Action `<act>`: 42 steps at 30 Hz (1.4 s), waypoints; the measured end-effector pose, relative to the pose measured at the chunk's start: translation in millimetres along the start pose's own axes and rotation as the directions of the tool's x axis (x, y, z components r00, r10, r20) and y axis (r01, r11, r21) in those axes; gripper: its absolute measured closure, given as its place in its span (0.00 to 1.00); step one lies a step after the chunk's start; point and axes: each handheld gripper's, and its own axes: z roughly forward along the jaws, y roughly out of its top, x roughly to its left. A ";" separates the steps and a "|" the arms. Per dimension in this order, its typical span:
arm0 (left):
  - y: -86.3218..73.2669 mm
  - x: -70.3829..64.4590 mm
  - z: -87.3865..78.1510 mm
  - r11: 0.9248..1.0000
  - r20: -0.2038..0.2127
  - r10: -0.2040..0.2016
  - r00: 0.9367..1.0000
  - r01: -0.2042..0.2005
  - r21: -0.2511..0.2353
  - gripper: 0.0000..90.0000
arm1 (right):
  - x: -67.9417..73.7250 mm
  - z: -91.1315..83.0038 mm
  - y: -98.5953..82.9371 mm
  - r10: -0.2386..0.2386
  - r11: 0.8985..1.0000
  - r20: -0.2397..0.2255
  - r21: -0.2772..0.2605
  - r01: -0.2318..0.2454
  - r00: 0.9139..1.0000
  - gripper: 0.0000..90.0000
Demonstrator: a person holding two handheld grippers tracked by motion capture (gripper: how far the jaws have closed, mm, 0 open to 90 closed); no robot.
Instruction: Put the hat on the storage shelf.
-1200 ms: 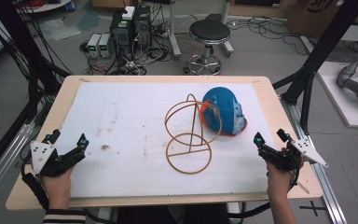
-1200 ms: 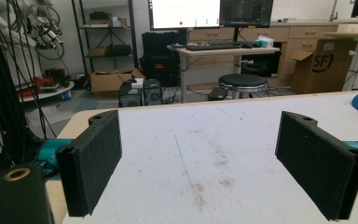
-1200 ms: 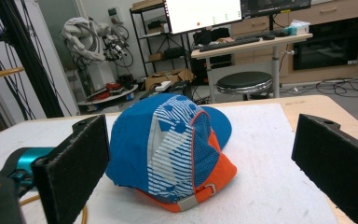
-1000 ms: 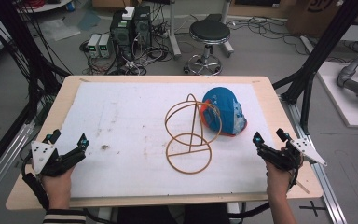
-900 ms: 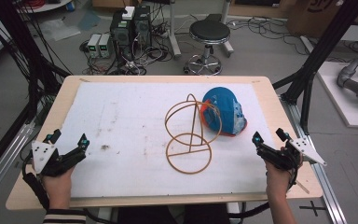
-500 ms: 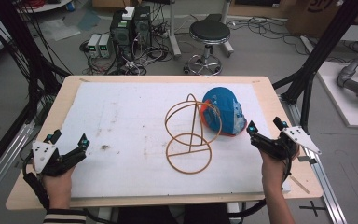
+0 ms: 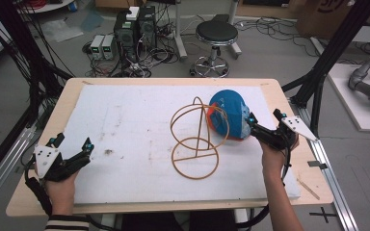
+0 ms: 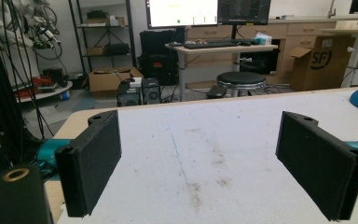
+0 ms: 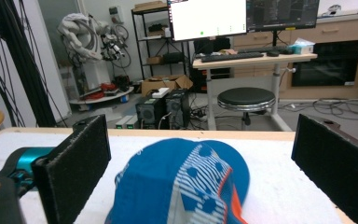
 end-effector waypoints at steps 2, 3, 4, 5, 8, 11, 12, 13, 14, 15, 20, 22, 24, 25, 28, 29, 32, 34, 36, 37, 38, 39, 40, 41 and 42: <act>0.4 0.4 -0.5 1.000 -0.006 -0.007 1.000 0.007 -0.006 0.16 | 0.9 6.4 1.6 -0.010 1.000 0.001 0.000 0.010 1.000 0.04; 0.7 0.9 -0.8 1.000 -0.004 -0.011 1.000 0.011 -0.009 0.16 | 2.3 10.1 2.5 -0.011 1.000 0.003 0.008 0.011 1.000 0.04; 0.9 1.2 -1.1 1.000 -0.002 -0.015 1.000 0.015 -0.012 0.16 | 3.0 14.1 3.3 -0.016 1.000 0.006 0.013 0.016 1.000 0.04; 1.3 1.6 -1.2 1.000 -0.003 -0.017 1.000 0.017 -0.016 0.16 | 4.6 21.2 4.4 -0.009 1.000 -0.003 0.017 0.010 1.000 0.05; 2.3 2.4 -0.9 0.999 0.003 -0.022 1.000 0.022 -0.028 0.16 | 8.3 31.3 4.4 -0.019 0.999 0.001 0.040 0.019 1.000 0.05; 2.8 2.6 -0.9 0.999 0.005 -0.020 1.000 0.021 -0.029 0.16 | 8.1 37.0 1.4 -0.019 0.999 0.008 0.050 0.018 1.000 0.05; 2.8 2.3 -0.8 0.999 0.007 -0.021 1.000 0.021 -0.031 0.16 | 8.2 39.4 -0.4 -0.009 0.998 0.014 0.063 0.008 1.000 0.05; 2.8 2.3 -0.7 0.999 0.007 -0.020 1.000 0.020 -0.031 0.16 | 7.6 42.1 -2.0 0.000 0.998 0.013 0.070 0.000 1.000 0.05; 3.0 2.4 -0.5 0.999 0.008 -0.017 1.000 0.018 -0.032 0.16 | 7.4 44.4 -3.4 0.008 0.997 0.012 0.072 -0.008 1.000 0.05; 3.1 2.3 -0.2 0.999 0.008 -0.020 1.000 0.020 -0.034 0.16 | 7.6 46.7 -4.3 0.003 0.997 0.018 0.073 -0.004 1.000 0.05; 2.9 2.2 1.0 0.999 0.009 -0.021 1.000 0.021 -0.031 0.16 | 15.6 62.9 -14.5 -0.010 0.993 0.023 0.119 0.008 1.000 0.05; 3.1 2.3 0.7 0.999 0.008 -0.021 1.000 0.021 -0.031 0.16 | 16.9 65.4 -16.4 -0.009 0.992 0.026 0.125 0.006 1.000 0.05; 3.0 2.9 0.5 0.999 0.008 -0.022 1.000 0.022 -0.030 0.16 | 20.1 72.0 -21.0 -0.015 0.991 0.029 0.135 0.011 0.999 0.06; 2.8 3.1 0.6 0.999 0.007 -0.024 1.000 0.024 -0.030 0.16 | 20.1 72.0 -21.0 -0.015 0.991 0.029 0.135 0.011 0.999 0.06; 2.3 3.9 0.6 0.999 0.006 -0.026 1.000 0.026 -0.028 0.16 | 24.5 78.3 -23.2 -0.049 0.986 0.042 0.161 0.041 0.998 0.06; 2.2 4.0 0.6 0.999 0.006 -0.027 1.000 0.027 -0.028 0.16 | 27.6 82.5 -24.3 -0.066 0.982 0.046 0.178 0.057 0.997 0.06; 2.0 4.7 -0.1 0.999 0.007 -0.026 1.000 0.027 -0.027 0.16 | 30.4 86.3 -24.9 -0.072 0.979 0.056 0.195 0.060 0.996 0.06; 2.0 5.7 -0.9 0.999 0.007 -0.027 1.000 0.027 -0.026 0.16 | 32.8 90.6 -26.5 -0.079 0.975 0.068 0.214 0.063 0.995 0.08; 2.1 6.7 -1.9 0.999 0.004 -0.033 0.999 0.033 -0.028 0.16 | 34.8 92.6 -28.8 -0.088 0.971 0.079 0.230 0.067 0.993 0.16; 2.1 7.6 -2.5 0.999 0.003 -0.032 0.999 0.032 -0.030 0.16 | 35.9 94.5 -31.5 -0.108 0.965 0.099 0.250 0.080 0.989 0.16; 2.2 8.2 -2.9 0.999 0.000 -0.035 0.999 0.035 -0.030 0.16 | 35.9 94.5 -31.5 -0.108 0.965 0.099 0.250 0.080 0.989 0.16; 2.1 9.1 -3.4 0.999 -0.001 -0.036 0.999 0.036 -0.030 0.16 | 35.8 95.4 -32.8 -0.116 0.961 0.108 0.262 0.084 0.987 0.18; 2.0 9.7 -3.8 0.999 -0.001 -0.041 0.999 0.041 -0.031 0.16 | 35.8 96.2 -34.1 -0.122 0.958 0.119 0.273 0.086 0.985 0.19; 1.8 10.2 -4.4 0.999 -0.004 -0.041 0.999 0.041 -0.031 0.16 | 34.7 97.0 -35.2 -0.131 0.956 0.128 0.278 0.092 0.983 0.21; 1.7 10.7 -4.8 0.999 -0.004 -0.042 0.999 0.042 -0.033 0.16 | 33.9 97.8 -36.9 -0.126 0.955 0.157 0.286 0.077 0.980 0.28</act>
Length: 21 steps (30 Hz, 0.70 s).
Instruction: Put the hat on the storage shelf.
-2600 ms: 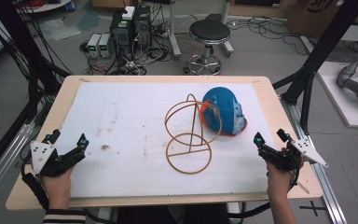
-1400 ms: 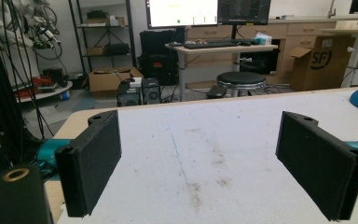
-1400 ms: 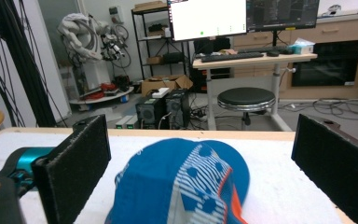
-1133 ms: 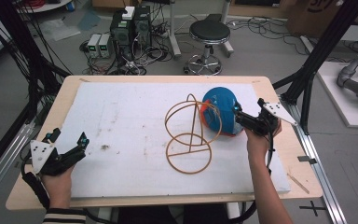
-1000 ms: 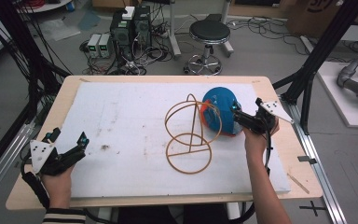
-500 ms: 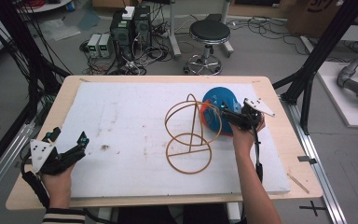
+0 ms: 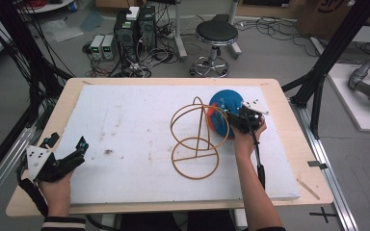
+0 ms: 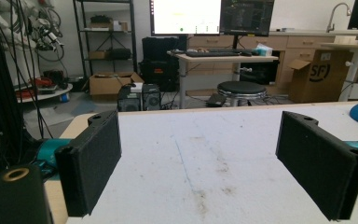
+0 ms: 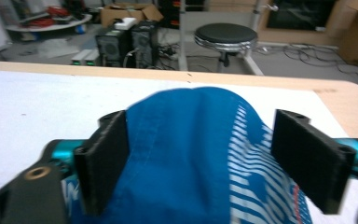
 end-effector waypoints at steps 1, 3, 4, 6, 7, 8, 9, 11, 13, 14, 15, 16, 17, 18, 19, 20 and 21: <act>0.0 0.4 -0.5 1.000 -0.002 -0.001 1.000 0.001 0.000 0.16 | 0.0 0.0 0.0 0.000 1.000 0.000 0.000 0.000 1.000 0.28; -0.1 1.2 -1.5 1.000 -0.004 -0.001 1.000 0.001 0.002 0.16 | -1.4 0.6 -0.8 -0.015 1.000 0.020 0.010 0.015 1.000 0.39; -0.1 1.8 -2.0 1.000 -0.005 0.002 1.000 -0.002 0.004 0.16 | -1.4 0.6 -0.8 -0.015 1.000 0.020 0.010 0.015 1.000 0.39; -0.2 2.2 -2.6 1.000 -0.006 -0.003 1.000 0.003 0.002 0.16 | -2.5 0.6 -1.4 -0.017 1.000 0.017 0.024 0.016 1.000 0.48; -0.3 2.4 -2.8 1.000 -0.007 -0.002 1.000 0.002 0.001 0.16 | -3.4 1.0 -1.8 -0.018 0.999 0.006 0.036 0.017 1.000 0.56; -0.2 2.7 -3.2 1.000 -0.006 -0.003 1.000 0.003 0.003 0.16 | -3.4 1.0 -1.8 -0.018 0.999 0.006 0.036 0.017 1.000 0.56; -0.1 2.8 -3.4 1.000 -0.005 -0.003 1.000 0.003 0.004 0.16 | -3.9 1.5 -2.0 -0.026 0.999 0.004 0.043 0.026 1.000 0.60; -0.1 2.8 -3.5 1.000 -0.006 -0.005 1.000 0.005 0.004 0.16 | -4.0 2.0 -2.8 -0.039 0.997 0.000 0.062 0.039 0.999 0.67; -0.2 2.7 -3.4 1.000 -0.006 -0.005 1.000 0.005 0.004 0.16 | -4.9 2.8 -3.7 -0.060 0.995 -0.019 0.084 0.061 0.998 0.80; -0.2 2.7 -3.4 1.000 -0.006 -0.006 1.000 0.006 0.005 0.16 | -4.9 2.8 -3.7 -0.060 0.995 -0.019 0.084 0.061 0.998 0.80; -0.3 2.6 -3.3 1.000 -0.006 -0.006 1.000 0.006 0.005 0.16 | -5.0 3.2 -3.9 -0.070 0.994 -0.021 0.087 0.072 0.997 0.84; -0.3 2.6 -3.3 1.000 -0.006 -0.007 1.000 0.007 0.004 0.16 | -4.5 2.9 -3.8 -0.072 0.993 -0.026 0.096 0.074 0.997 0.87; -0.3 2.7 -3.3 1.000 -0.005 -0.008 1.000 0.008 0.005 0.16 | -5.3 3.6 -4.0 -0.085 0.991 -0.032 0.099 0.087 0.996 0.92; -0.3 2.7 -3.4 1.000 -0.004 -0.008 1.000 0.008 0.004 0.16 | -5.6 3.5 -4.1 -0.081 0.990 -0.040 0.111 0.085 0.996 0.95; -0.3 2.8 -3.4 1.000 -0.004 -0.009 1.000 0.009 0.003 0.16 | -6.4 3.8 -4.3 -0.071 0.990 -0.048 0.121 0.077 0.996 0.97; -0.3 2.9 -3.4 1.000 -0.004 -0.010 1.000 0.010 0.003 0.16 | -9.3 5.4 -5.3 -0.066 0.988 -0.059 0.134 0.074 0.996 0.99; -0.4 2.9 -3.3 1.000 -0.004 -0.010 1.000 0.010 0.003 0.16 | -9.3 5.4 -5.3 -0.066 0.988 -0.059 0.134 0.074 0.996 0.99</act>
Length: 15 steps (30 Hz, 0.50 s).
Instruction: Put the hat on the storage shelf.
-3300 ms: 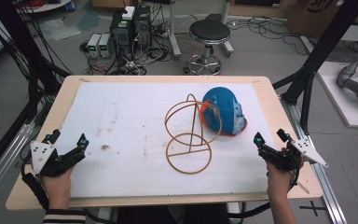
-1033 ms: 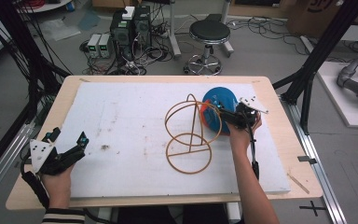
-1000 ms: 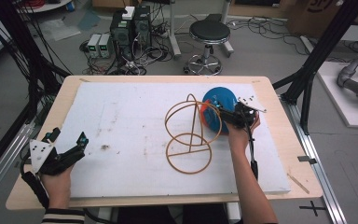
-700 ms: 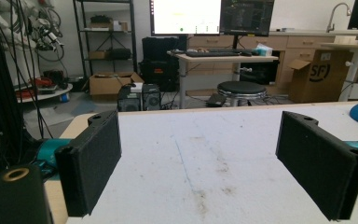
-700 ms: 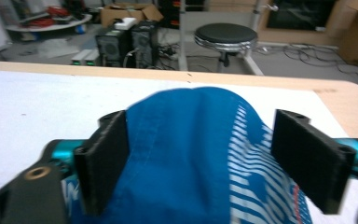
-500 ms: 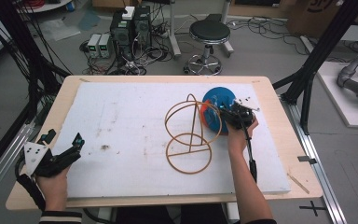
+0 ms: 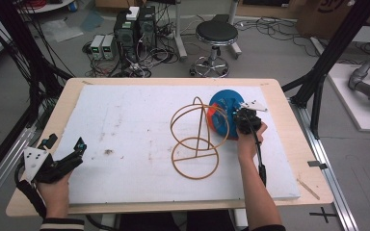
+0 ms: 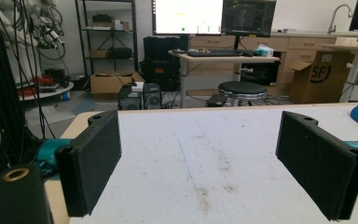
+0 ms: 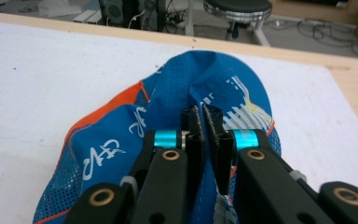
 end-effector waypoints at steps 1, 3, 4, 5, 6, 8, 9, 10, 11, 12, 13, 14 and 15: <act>-0.1 0.0 0.1 1.000 -0.001 -0.002 1.000 0.002 -0.002 0.16 | -0.8 0.2 -0.3 0.003 1.000 0.001 0.003 -0.003 1.000 0.99; -0.1 0.1 0.1 1.000 -0.001 -0.002 1.000 0.002 -0.003 0.16 | -2.8 -0.7 -0.2 0.008 1.000 -0.004 -0.001 -0.008 1.000 1.00; -0.1 0.2 0.1 1.000 -0.001 -0.002 1.000 0.002 -0.003 0.16 | -4.7 -3.1 1.0 0.032 0.999 -0.013 -0.015 -0.033 0.999 1.00; -0.1 0.2 0.0 1.000 -0.001 -0.002 1.000 0.002 -0.002 0.16 | -4.7 -3.1 1.0 0.032 0.999 -0.013 -0.015 -0.033 0.999 1.00; -0.2 0.1 0.0 1.000 -0.001 -0.003 1.000 0.003 -0.002 0.16 | -8.1 -6.1 2.7 0.057 0.997 -0.028 -0.045 -0.058 0.998 1.00; -0.2 0.2 0.0 1.000 -0.001 -0.002 1.000 0.002 -0.002 0.16 | -9.5 -7.9 3.7 0.075 0.996 -0.042 -0.054 -0.077 0.996 1.00; -0.2 0.2 -0.1 1.000 -0.001 0.000 1.000 0.000 0.000 0.16 | -12.7 -12.0 6.0 0.082 0.992 -0.058 -0.088 -0.087 0.995 1.00; -0.2 0.1 -0.1 1.000 0.000 -0.001 1.000 0.001 0.000 0.16 | -12.7 -12.0 6.0 0.082 0.992 -0.058 -0.088 -0.087 0.995 1.00; -0.3 0.0 0.0 1.000 -0.001 0.000 1.000 0.000 0.001 0.16 | -15.4 -16.3 8.4 0.091 0.988 -0.067 -0.116 -0.099 0.994 1.00; -0.3 -0.2 0.1 1.000 -0.001 -0.001 1.000 0.001 0.001 0.16 | -15.4 -16.3 8.4 0.091 0.988 -0.067 -0.116 -0.099 0.994 1.00; -0.3 -0.2 0.0 1.000 -0.001 0.000 1.000 0.000 0.002 0.16 | -17.1 -18.2 9.2 0.099 0.986 -0.073 -0.127 -0.108 0.992 1.00; -0.4 -0.3 0.1 1.000 -0.001 0.000 1.000 0.000 0.001 0.16 | -19.0 -19.8 9.8 0.113 0.983 -0.083 -0.134 -0.124 0.990 1.00; -0.3 -0.4 0.0 1.000 -0.002 0.000 1.000 0.000 0.001 0.16 | -21.5 -21.3 10.2 0.121 0.980 -0.088 -0.147 -0.133 0.989 1.00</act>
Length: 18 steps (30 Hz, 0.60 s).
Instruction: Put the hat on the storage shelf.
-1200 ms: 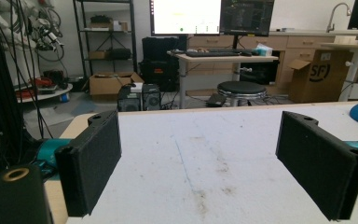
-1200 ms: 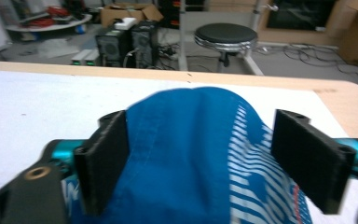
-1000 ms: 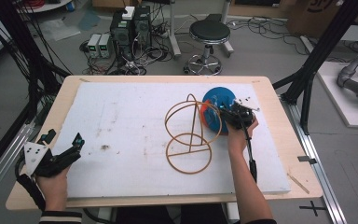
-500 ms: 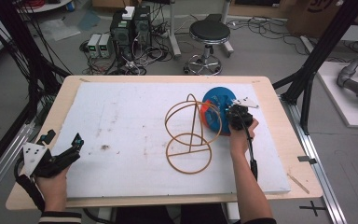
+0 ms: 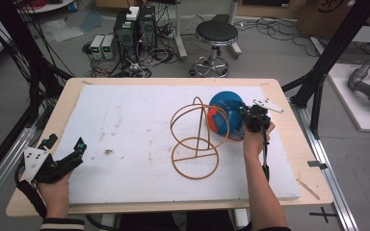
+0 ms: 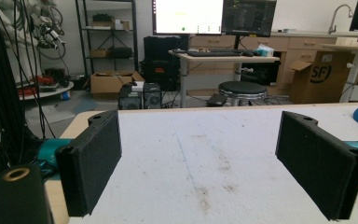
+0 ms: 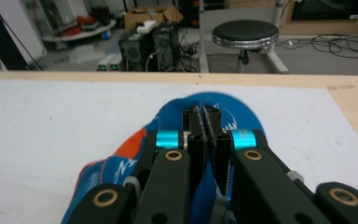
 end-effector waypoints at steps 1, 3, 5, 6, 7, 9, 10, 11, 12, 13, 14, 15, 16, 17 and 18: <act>0.0 0.1 -0.1 1.000 0.000 0.000 1.000 0.000 0.000 0.16 | -3.3 -4.1 2.7 0.027 0.999 -0.012 -0.029 -0.027 1.000 1.00; 0.0 0.2 0.0 1.000 -0.001 -0.001 1.000 0.001 -0.001 0.16 | -4.3 -6.2 4.3 0.039 0.998 -0.013 -0.042 -0.039 0.999 1.00; -0.2 0.4 0.0 1.000 -0.002 -0.003 1.000 0.003 0.001 0.16 | -6.8 -10.0 8.1 0.047 0.997 -0.024 -0.060 -0.048 0.999 1.00; -0.3 0.4 0.1 1.000 -0.002 -0.005 1.000 0.005 0.001 0.16 | -7.4 -11.9 10.3 0.043 0.996 -0.026 -0.071 -0.045 0.999 1.00; -0.4 0.4 0.1 1.000 -0.002 -0.005 1.000 0.005 0.001 0.16 | -8.1 -15.7 14.9 0.049 0.994 -0.036 -0.096 -0.053 0.998 1.00; -0.3 0.4 0.0 1.000 -0.003 -0.007 1.000 0.007 0.000 0.16 | -8.2 -18.0 17.2 0.056 0.992 -0.043 -0.111 -0.060 0.998 1.00; -0.2 0.5 -0.1 1.000 -0.003 -0.008 1.000 0.008 -0.001 0.16 | -8.5 -20.0 19.3 0.057 0.990 -0.048 -0.128 -0.063 0.997 1.00; -0.2 0.4 -0.1 1.000 -0.003 -0.010 1.000 0.010 -0.002 0.16 | -8.5 -21.9 21.3 0.063 0.988 -0.055 -0.140 -0.070 0.996 1.00; -0.2 0.5 -0.2 1.000 -0.003 -0.011 1.000 0.011 -0.002 0.16 | -8.8 -23.5 23.1 0.064 0.986 -0.056 -0.152 -0.072 0.996 1.00; -0.2 0.7 -0.2 1.000 -0.003 -0.011 1.000 0.011 -0.002 0.16 | -9.6 -26.6 25.6 0.077 0.981 -0.064 -0.171 -0.087 0.995 1.00; -0.3 0.8 -0.3 1.000 -0.004 -0.012 1.000 0.012 -0.002 0.16 | -9.6 -26.6 25.6 0.077 0.981 -0.064 -0.171 -0.087 0.995 1.00; -0.2 1.0 -0.4 1.000 -0.004 -0.012 1.000 0.012 -0.001 0.16 | -10.7 -27.8 26.3 0.084 0.979 -0.068 -0.182 -0.095 0.994 1.00; -0.2 1.0 -0.3 1.000 -0.005 -0.012 1.000 0.012 -0.002 0.16 | -11.5 -29.2 26.8 0.097 0.976 -0.074 -0.186 -0.109 0.993 1.00; -0.3 1.0 -0.4 1.000 -0.005 -0.013 1.000 0.013 -0.002 0.16 | -12.8 -30.2 27.4 0.100 0.974 -0.074 -0.195 -0.112 0.992 1.00; -0.2 1.0 -0.4 1.000 -0.005 -0.013 1.000 0.013 -0.001 0.16 | -13.4 -31.4 28.5 0.103 0.973 -0.079 -0.201 -0.117 0.991 1.00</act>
